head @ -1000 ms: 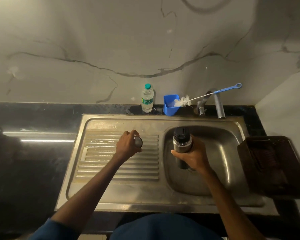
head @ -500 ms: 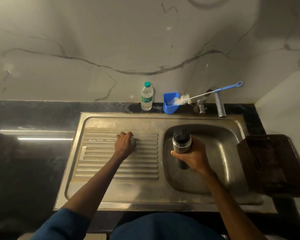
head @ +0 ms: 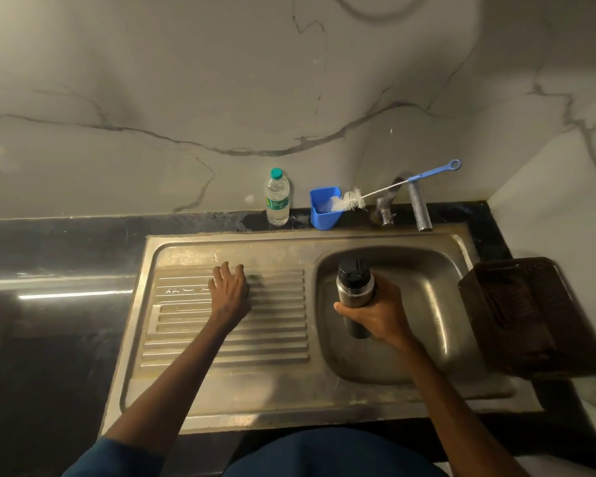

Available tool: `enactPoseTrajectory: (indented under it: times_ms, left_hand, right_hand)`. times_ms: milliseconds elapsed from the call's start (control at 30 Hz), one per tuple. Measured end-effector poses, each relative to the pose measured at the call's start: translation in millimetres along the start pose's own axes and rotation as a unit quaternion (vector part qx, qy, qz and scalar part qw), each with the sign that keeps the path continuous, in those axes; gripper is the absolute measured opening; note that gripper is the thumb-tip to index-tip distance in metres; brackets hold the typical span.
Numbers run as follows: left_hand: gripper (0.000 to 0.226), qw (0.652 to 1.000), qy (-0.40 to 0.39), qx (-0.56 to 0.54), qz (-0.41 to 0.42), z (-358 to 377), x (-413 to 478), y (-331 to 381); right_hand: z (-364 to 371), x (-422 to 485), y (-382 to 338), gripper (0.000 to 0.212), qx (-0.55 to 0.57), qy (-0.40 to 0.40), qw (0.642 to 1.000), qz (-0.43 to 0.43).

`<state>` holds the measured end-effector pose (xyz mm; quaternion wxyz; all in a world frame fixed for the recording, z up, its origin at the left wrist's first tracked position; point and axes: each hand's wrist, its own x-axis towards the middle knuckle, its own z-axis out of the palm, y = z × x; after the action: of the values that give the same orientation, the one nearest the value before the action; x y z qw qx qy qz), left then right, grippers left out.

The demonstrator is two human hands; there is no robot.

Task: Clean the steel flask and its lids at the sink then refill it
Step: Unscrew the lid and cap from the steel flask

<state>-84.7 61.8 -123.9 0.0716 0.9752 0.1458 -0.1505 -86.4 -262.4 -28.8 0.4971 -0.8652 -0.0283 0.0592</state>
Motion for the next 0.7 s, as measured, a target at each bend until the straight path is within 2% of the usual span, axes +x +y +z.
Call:
enactPoseTrajectory:
  times_ms: [67, 100, 167, 200, 233, 333, 400, 500, 700]
  left_hand:
    - [0.092, 0.999, 0.034, -0.017, 0.036, -9.4, -6.8, 16.6]
    - [0.090, 0.993, 0.064, -0.063, 0.078, -16.7, -10.8, 27.7]
    - [0.072, 0.958, 0.114, -0.202, 0.171, -39.3, -21.8, 55.8]
    - [0.061, 0.933, 0.115, -0.277, 0.198, -54.0, -28.0, 70.6]
    - [0.052, 0.909, 0.094, -0.344, 0.215, -71.3, -34.6, 87.4]
    - [0.042, 0.845, -0.057, -0.465, 0.257, -121.7, -58.3, 136.4]
    - [0.046, 0.818, -0.114, -0.468, 0.315, -139.9, -70.7, 159.6]
    - [0.051, 0.805, -0.131, -0.418, 0.399, -149.7, -81.3, 186.0]
    - [0.052, 0.782, -0.174, -0.365, 0.474, -161.2, -85.9, 211.4]
  right_hand:
    - [-2.8, 0.2, 0.5, 0.058, 0.006, 0.006, 1.000, 0.009]
    - [-4.7, 0.3, 1.5, 0.058, 0.010, 0.010, 1.000, 0.013]
    - [-9.8, -0.7, 3.2, 0.057, 0.022, 0.021, 0.999, 0.022]
    - [-11.7, -1.0, 4.1, 0.058, 0.025, 0.025, 0.999, 0.026]
    - [-14.7, -1.8, 4.8, 0.059, 0.031, 0.030, 0.999, 0.032]
    - [-25.3, -5.5, 5.7, 0.060, 0.060, 0.045, 0.996, 0.046]
    - [-33.0, -8.6, 5.4, 0.055, 0.065, 0.052, 0.995, 0.047]
    - [-46.7, -17.1, 3.6, 0.049, 0.069, 0.049, 0.996, 0.042]
    - [-64.4, -27.2, 5.9, 0.052, 0.076, 0.030, 0.995, 0.048]
